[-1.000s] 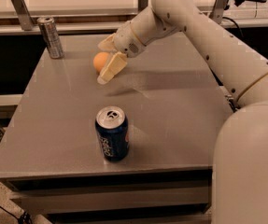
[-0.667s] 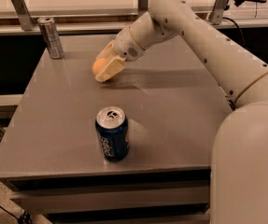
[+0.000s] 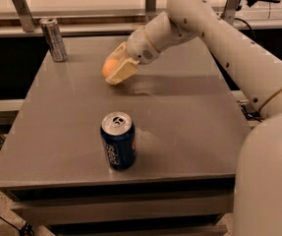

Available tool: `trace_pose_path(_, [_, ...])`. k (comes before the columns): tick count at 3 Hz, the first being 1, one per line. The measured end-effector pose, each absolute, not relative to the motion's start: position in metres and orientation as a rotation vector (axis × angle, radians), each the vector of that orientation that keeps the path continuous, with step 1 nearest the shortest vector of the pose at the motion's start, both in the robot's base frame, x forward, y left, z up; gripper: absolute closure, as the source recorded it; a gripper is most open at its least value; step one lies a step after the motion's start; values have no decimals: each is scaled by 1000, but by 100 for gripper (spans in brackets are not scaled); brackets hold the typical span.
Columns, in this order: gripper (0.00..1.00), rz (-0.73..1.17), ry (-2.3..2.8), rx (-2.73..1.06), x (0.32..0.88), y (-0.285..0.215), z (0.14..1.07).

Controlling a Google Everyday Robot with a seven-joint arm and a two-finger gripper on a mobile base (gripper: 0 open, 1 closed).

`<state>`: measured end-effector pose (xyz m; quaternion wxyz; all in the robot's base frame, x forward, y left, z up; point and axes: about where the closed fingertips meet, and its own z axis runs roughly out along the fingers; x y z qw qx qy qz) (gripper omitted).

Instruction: Move orange near pepsi can

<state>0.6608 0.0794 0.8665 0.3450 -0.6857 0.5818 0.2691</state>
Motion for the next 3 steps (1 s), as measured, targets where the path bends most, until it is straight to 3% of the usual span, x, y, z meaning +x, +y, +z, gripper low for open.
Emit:
trace_pose_path(1, [100, 694, 1448, -1831, 620, 61, 893])
trace_pose_path(2, [100, 732, 1426, -1859, 542, 49, 910])
trace_pose_path(3, [100, 787, 1483, -1885, 499, 48, 885])
